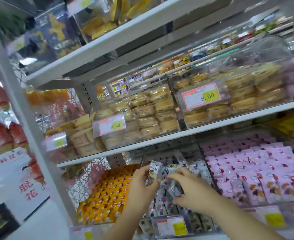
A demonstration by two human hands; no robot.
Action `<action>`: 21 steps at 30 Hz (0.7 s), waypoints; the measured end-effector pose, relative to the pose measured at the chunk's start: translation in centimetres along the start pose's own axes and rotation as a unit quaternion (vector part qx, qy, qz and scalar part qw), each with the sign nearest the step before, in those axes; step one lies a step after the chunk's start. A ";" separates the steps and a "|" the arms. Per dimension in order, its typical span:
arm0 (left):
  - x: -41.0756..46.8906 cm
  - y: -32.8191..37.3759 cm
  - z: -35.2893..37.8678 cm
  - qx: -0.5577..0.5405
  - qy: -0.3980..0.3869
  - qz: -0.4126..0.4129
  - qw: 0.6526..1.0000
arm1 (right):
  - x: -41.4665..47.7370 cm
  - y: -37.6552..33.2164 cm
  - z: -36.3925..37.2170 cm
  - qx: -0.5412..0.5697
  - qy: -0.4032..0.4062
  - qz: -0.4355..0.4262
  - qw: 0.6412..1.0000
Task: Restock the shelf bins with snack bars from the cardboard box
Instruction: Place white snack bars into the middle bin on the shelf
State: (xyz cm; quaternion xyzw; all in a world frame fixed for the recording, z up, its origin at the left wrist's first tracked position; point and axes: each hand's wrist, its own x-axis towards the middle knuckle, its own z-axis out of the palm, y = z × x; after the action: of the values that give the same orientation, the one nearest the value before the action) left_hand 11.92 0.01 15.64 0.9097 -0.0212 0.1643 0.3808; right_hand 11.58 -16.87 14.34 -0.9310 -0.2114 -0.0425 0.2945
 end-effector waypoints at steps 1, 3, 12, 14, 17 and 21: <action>-0.1 -0.3 -0.3 -0.009 -0.006 -0.003 1.000 | 0.2 -0.4 0.5 -0.040 -0.004 0.005 0.999; -0.2 -0.7 -0.8 -0.016 -0.025 0.001 1.000 | 0.6 -1.0 1.6 -0.095 0.007 0.007 0.995; -0.2 -1.9 -3.8 -0.048 -0.115 -0.011 0.992 | 0.7 -1.5 0.2 0.106 0.205 0.040 0.972; 0.1 -1.8 -4.5 -0.023 -0.156 -0.012 0.987 | 0.5 -1.9 -1.1 0.147 0.243 0.058 0.957; 0.0 -1.9 -5.4 -0.022 -0.228 -0.018 0.973 | 0.4 -2.6 -2.7 0.184 0.244 0.053 0.951; -0.2 -1.7 -6.6 0.053 -0.225 0.031 0.972 | 0.8 -3.1 -2.9 0.133 0.172 0.060 0.974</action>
State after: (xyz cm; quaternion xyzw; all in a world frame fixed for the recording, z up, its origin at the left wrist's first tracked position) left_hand 10.11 5.81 18.74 0.9410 -0.1262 -0.0320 0.3124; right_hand 11.10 -15.92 18.51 -0.8731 -0.1046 -0.1558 0.4499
